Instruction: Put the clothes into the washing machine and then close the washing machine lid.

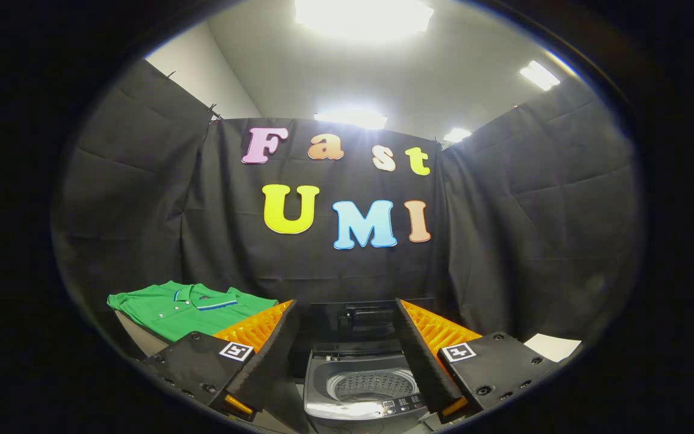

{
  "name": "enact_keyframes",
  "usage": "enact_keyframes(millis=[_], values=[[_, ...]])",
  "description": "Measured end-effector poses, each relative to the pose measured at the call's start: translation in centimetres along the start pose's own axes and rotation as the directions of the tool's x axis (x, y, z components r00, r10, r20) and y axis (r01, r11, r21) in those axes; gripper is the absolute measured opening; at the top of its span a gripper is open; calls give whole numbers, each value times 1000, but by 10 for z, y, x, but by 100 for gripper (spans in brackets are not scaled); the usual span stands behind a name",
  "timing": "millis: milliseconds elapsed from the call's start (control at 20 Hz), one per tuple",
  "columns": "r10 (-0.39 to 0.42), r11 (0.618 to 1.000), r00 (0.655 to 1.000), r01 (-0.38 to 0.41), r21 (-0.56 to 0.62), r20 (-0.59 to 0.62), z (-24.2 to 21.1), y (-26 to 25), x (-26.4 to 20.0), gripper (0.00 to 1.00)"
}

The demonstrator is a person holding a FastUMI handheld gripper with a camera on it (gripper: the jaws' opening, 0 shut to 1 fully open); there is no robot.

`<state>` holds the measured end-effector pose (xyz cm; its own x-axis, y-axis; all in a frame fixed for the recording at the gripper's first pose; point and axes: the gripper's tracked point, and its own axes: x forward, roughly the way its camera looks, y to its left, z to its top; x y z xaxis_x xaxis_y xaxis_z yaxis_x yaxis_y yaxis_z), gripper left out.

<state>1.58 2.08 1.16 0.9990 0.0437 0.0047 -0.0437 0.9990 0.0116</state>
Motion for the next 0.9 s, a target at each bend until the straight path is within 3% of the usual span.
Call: enact_keyframes(millis=[900], values=[[201,979,979,-200,41,-26,15,88,40,97]])
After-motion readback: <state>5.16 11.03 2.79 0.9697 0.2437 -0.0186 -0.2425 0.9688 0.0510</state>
